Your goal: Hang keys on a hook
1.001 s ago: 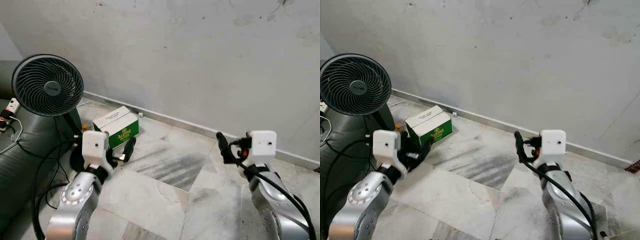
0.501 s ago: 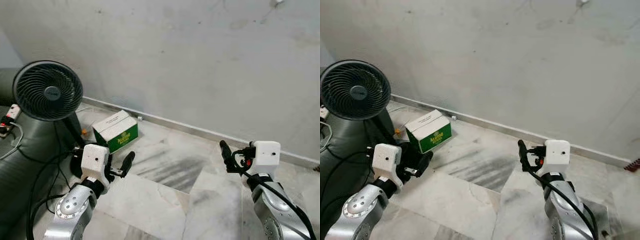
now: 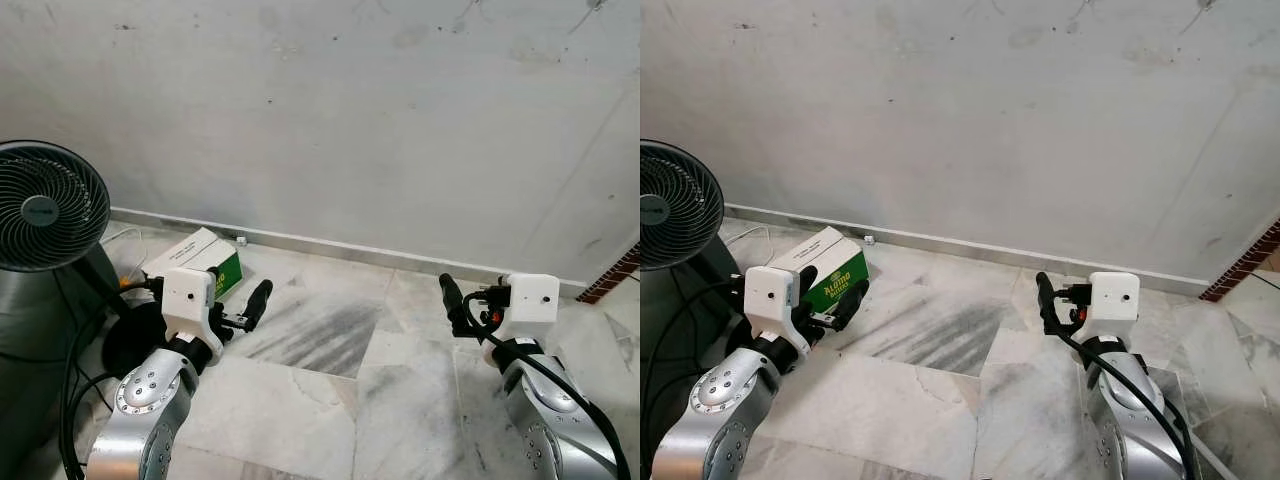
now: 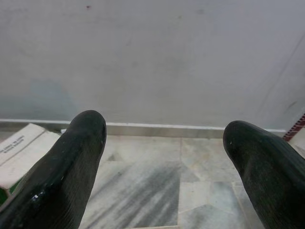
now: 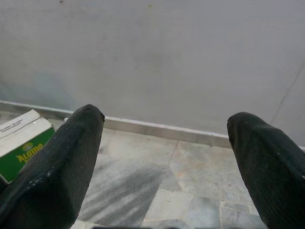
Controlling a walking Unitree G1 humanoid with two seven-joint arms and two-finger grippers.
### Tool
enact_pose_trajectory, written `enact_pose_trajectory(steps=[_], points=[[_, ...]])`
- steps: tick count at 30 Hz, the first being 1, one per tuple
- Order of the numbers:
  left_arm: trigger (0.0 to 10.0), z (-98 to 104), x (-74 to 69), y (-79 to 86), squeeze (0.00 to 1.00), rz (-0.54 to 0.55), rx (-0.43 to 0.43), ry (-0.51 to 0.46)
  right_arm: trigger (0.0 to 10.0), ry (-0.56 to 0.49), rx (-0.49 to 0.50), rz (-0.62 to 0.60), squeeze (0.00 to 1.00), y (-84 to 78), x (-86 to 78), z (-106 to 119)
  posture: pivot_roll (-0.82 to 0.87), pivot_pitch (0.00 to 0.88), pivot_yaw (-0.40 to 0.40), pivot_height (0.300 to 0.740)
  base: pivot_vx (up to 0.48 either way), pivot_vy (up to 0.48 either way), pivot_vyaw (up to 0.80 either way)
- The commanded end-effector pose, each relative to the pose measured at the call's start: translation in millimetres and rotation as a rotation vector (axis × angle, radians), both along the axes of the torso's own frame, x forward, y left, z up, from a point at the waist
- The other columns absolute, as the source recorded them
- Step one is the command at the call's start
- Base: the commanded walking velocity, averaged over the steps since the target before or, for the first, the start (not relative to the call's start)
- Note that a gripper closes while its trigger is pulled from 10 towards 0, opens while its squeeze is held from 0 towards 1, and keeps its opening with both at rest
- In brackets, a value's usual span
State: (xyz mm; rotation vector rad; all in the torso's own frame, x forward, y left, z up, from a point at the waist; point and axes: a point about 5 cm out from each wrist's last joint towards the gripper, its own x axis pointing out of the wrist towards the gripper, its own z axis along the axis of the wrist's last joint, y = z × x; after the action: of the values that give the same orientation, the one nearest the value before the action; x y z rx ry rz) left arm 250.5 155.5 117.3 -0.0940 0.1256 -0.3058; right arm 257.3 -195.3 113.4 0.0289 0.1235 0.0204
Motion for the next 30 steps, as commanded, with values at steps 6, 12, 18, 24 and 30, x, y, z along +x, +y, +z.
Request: enact_pose_trajectory(steps=[6, 12, 18, 24, 30], points=[[10.0, 2, 6.1, 1.9, 0.0, 0.011, -0.003, 0.008, 10.0, 0.005, 0.003, -0.016, 0.0, -0.3, 2.5, -2, -0.01, 0.063, 0.015, 0.74, 0.0, 0.0, -0.79], [10.0, 6, 8.4, 9.1, 0.0, 0.02, 0.001, 0.018, 10.0, -0.002, 0.009, -0.033, 0.0, -1.4, 5.3, 0, -0.01, 0.061, 0.029, 0.74, 0.0, 0.0, -0.79], [10.0, 10, 11.4, 7.4, 0.0, 0.023, -0.012, 0.012, 10.0, 0.01, 0.018, -0.047, 0.0, -3.8, 2.0, -2, -0.01, 0.086, 0.034, 0.74, 0.0, 0.0, -0.79], [10.0, 5, 4.7, 2.3, 0.0, 0.01, -0.026, 0.044, 10.0, 0.014, 0.022, -0.049, 0.0, -1.5, 0.4, -2, -0.02, 0.093, 0.036, 0.74, 0.0, 0.0, -0.79], [10.0, 6, 5.5, 3.5, 0.0, 0.011, -0.022, 0.048, 10.0, 0.01, 0.018, -0.044, 0.0, -0.6, -0.5, -2, -0.01, 0.103, 0.038, 0.74, 0.0, 0.187, -0.79]])
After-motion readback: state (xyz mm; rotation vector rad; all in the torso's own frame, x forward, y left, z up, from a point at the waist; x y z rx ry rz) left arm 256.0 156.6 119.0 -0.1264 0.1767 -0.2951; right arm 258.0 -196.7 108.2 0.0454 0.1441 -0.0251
